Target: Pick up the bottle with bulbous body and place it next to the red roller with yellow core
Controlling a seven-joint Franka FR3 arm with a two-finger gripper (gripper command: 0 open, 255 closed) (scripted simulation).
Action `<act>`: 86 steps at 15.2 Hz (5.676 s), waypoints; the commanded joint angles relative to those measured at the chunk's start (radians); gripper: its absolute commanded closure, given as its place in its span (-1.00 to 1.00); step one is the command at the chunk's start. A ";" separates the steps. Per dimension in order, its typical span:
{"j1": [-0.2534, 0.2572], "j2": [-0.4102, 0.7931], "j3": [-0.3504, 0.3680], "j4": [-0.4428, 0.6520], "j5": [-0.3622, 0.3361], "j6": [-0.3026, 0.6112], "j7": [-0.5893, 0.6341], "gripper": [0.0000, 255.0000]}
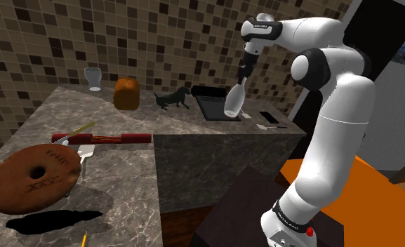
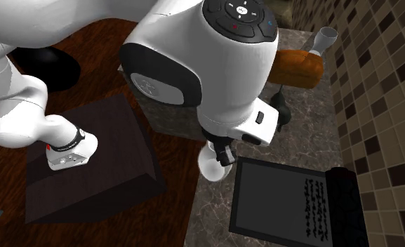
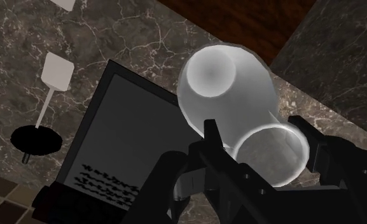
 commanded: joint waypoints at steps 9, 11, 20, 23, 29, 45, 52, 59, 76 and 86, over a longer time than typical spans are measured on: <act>0.191 -0.214 0.083 -0.253 -0.117 0.076 0.267 1.00; 0.219 -0.241 0.106 -0.283 -0.131 0.082 0.320 1.00; 0.331 -0.306 0.216 -0.355 -0.158 0.097 0.547 1.00; 0.366 -0.308 0.252 -0.358 -0.159 0.098 0.618 1.00; 0.433 -0.285 0.322 -0.331 -0.153 0.094 0.754 1.00; 0.608 -0.053 0.472 -0.030 -0.139 0.025 1.080 1.00; 0.626 -0.024 0.483 -0.056 -0.140 0.080 1.107 1.00; 0.627 -0.022 0.484 -0.147 -0.139 0.174 1.107 1.00; 0.627 -0.004 0.484 -0.238 -0.137 0.282 1.105 -1.00; 0.626 -0.025 0.483 -0.139 -0.139 0.163 1.107 -1.00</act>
